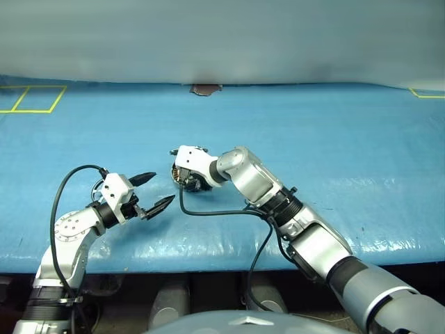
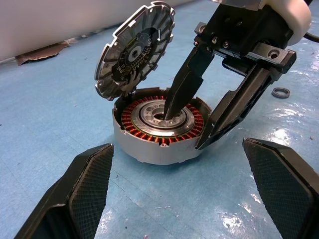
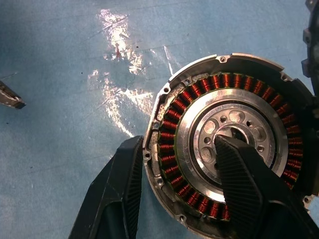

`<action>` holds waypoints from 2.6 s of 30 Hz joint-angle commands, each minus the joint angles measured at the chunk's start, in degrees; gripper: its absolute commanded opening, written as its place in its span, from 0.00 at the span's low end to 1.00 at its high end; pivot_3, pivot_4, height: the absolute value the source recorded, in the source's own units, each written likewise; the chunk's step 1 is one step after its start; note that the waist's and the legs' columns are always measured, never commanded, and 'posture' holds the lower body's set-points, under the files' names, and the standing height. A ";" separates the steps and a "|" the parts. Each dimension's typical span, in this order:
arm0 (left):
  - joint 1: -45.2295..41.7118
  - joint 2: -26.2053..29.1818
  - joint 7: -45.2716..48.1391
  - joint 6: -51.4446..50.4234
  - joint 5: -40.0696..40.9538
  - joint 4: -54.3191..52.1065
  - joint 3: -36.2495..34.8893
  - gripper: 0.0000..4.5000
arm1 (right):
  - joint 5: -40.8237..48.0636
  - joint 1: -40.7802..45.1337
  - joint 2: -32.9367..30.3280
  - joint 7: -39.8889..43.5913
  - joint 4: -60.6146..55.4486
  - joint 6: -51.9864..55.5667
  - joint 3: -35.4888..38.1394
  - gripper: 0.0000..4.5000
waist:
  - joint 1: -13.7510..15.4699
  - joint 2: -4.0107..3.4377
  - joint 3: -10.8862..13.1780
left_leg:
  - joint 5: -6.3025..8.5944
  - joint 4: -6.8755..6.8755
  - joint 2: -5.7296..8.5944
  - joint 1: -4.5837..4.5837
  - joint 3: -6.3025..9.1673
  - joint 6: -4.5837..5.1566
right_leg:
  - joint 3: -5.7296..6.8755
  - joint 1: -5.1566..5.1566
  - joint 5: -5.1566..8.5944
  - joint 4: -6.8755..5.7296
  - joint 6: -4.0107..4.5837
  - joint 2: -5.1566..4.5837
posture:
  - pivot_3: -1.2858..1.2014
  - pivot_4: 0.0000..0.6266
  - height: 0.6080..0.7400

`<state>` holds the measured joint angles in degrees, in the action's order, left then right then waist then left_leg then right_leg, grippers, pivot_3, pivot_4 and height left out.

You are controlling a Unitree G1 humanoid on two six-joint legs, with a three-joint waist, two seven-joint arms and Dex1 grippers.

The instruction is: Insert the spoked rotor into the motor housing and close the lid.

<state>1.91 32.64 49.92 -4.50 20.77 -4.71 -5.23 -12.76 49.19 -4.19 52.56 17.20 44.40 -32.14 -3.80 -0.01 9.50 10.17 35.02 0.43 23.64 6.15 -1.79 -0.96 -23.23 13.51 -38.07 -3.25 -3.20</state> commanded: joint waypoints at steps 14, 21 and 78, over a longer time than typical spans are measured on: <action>-1.03 -0.39 -0.37 1.31 -0.73 0.21 -0.58 1.00 | 5.92 0.43 0.08 -3.56 -5.43 5.95 3.06 0.86 | 0.21 0.00 0.00 | 0.00 -0.03 0.02 0.19 0.01 0.00 | 0.00 0.00 -0.14 0.00 -0.22 0.00 | 0.52 0.24 1.00; -1.61 -0.59 0.21 1.08 -0.74 0.66 -0.23 1.00 | 9.41 -1.72 -1.91 -4.80 -15.97 9.06 4.50 0.86 | -0.01 0.00 0.00 | 0.00 -0.14 0.00 0.26 0.00 0.00 | 0.00 -0.15 -0.13 -0.01 -0.21 0.01 | 0.52 0.24 1.00; -12.85 -0.12 10.62 -1.19 -1.27 7.45 4.67 1.00 | 14.39 -57.26 -14.23 -29.58 -40.00 -15.97 24.53 0.86 | 1.77 0.13 0.05 | 0.00 0.04 -0.02 0.32 -0.15 0.01 | -0.06 -0.01 0.00 0.17 -0.04 -0.06 | 0.52 0.24 1.00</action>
<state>-10.30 32.52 60.25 -6.71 19.03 3.12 -0.13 1.05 -7.77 -18.25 23.37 -21.79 28.03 -8.56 -2.02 0.12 9.56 10.17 35.07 0.41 23.94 6.00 -1.77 -1.02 -23.21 13.51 -37.90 -3.29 -3.26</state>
